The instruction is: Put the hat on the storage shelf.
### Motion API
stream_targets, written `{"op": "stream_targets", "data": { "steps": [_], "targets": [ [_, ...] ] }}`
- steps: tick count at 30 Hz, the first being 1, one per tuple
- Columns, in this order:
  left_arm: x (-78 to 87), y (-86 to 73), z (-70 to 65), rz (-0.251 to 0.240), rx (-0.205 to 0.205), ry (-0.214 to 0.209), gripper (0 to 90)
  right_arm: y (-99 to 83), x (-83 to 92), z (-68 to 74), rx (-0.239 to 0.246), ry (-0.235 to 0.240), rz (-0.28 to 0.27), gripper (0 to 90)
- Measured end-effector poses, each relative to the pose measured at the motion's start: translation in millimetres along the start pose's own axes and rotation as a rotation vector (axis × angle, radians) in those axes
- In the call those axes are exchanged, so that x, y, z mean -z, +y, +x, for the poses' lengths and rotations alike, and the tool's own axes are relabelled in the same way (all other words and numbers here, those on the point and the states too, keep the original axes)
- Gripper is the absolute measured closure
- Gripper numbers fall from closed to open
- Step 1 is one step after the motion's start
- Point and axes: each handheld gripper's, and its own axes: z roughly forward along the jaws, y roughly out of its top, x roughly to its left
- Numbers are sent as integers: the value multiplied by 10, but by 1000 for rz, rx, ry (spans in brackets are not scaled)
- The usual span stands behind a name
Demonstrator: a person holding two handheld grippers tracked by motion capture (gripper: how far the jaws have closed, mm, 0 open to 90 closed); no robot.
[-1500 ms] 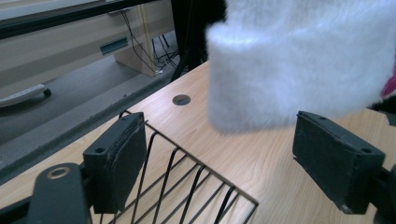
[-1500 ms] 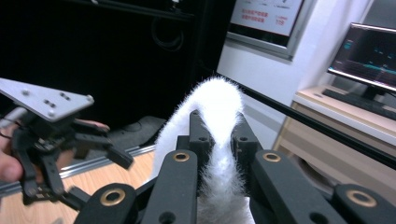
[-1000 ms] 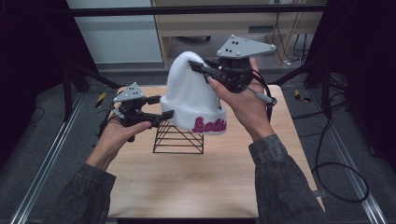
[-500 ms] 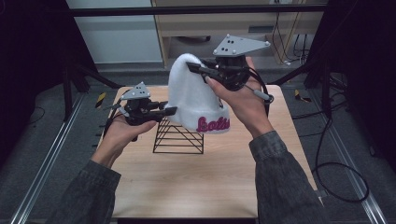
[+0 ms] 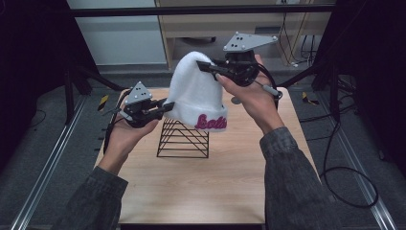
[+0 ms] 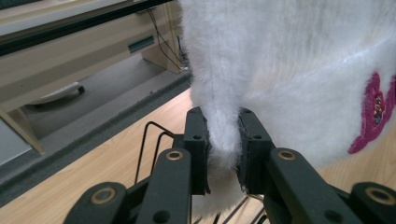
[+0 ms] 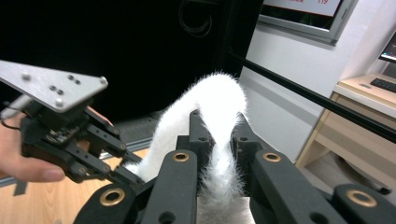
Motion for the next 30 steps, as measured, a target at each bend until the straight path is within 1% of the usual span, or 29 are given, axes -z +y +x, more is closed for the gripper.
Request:
{"op": "stream_targets", "data": {
  "steps": [3, 5, 7, 12, 16, 21, 24, 27, 30],
  "targets": [
    [7, -2, 9, -3, -2, 20, 765, 8, -34, 25, 21, -23, 20, 831],
    [6, -1, 14, -9, 6, 28, 766, 15, -44, 35, 26, -30, 22, 831],
    [0, 0, 10, -10, 5, 32, 766, 41, -83, 63, 52, -48, 37, 831],
    [-3, -5, -9, -14, -1, 41, 766, 53, -135, 51, 67, -57, 49, 831],
    [-13, -23, 8, -18, 12, 46, 766, 33, -174, 18, 68, -62, 57, 831],
    [40, -44, -12, -27, 16, 41, 766, 3, -201, -22, 62, -61, 57, 830],
    [65, -46, -10, -32, 8, 64, 766, -10, -221, -33, 61, -61, 58, 830],
    [58, -64, 24, -28, 16, 68, 766, -34, -261, -32, 61, -59, 65, 830],
    [23, -121, 54, -22, 23, 73, 766, -78, -315, -43, 62, -54, 77, 829]
  ]
}}
